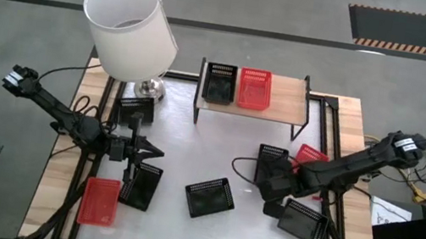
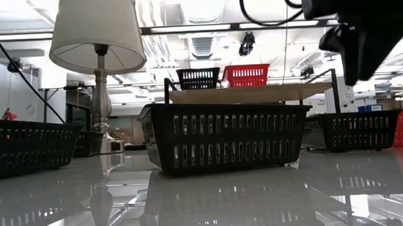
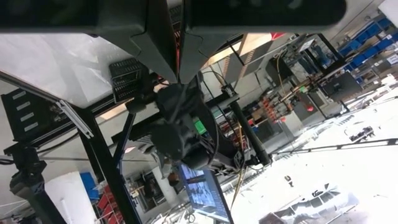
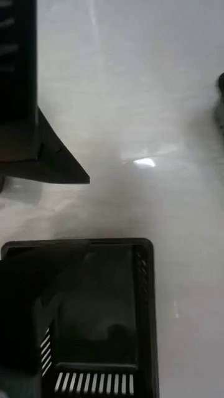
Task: Stack baskets on shelf by color
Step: Put the black bin on the shelf, then stack the black bin on top of the other black bin on the shelf
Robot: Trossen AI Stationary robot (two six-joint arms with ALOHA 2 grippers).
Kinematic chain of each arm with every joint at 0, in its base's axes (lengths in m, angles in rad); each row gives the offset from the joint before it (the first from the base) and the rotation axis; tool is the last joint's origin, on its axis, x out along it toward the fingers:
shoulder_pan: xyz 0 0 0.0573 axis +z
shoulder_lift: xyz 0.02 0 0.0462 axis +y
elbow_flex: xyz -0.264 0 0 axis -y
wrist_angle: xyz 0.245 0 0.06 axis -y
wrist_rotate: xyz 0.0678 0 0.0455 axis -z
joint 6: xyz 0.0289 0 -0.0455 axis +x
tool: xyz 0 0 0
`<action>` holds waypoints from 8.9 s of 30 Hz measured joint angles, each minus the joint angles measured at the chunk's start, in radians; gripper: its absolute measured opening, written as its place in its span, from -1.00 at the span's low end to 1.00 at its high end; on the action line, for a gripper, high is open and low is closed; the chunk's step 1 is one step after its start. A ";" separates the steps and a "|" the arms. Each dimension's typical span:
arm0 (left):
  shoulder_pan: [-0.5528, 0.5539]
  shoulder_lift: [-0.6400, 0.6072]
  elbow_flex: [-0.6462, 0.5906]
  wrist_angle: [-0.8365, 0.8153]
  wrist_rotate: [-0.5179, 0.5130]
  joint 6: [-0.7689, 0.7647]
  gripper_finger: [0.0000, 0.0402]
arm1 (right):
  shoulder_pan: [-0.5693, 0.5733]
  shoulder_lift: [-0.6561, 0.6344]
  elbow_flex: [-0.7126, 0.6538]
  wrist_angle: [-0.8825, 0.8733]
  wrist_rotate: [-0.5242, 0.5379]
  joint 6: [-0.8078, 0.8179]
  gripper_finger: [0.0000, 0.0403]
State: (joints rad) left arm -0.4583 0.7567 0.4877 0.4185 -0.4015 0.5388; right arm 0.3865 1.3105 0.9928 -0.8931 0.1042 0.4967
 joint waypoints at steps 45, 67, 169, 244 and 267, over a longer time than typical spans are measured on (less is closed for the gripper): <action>0.000 0.000 -0.002 0.000 0.000 0.000 -1.00 | -0.001 0.182 -0.013 -0.048 -0.009 -0.052 -0.96; 0.000 0.000 -0.002 0.000 0.000 0.001 -1.00 | -0.101 0.131 0.041 -0.194 0.091 -0.171 -0.08; 0.000 0.000 -0.003 0.000 0.000 0.000 -1.00 | -0.530 0.126 0.815 -0.571 0.272 -0.782 -0.96; 0.000 0.000 -0.003 0.000 0.000 0.000 -1.00 | -0.917 0.110 0.529 -0.503 0.053 -0.994 -0.76; 0.000 0.000 -0.003 0.000 0.000 0.000 -1.00 | -0.915 0.097 0.551 -0.588 0.123 -0.860 -0.43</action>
State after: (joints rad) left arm -0.4583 0.7570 0.4847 0.4183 -0.4014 0.5388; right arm -0.5281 1.4071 1.5440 -1.4815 0.2269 -0.3631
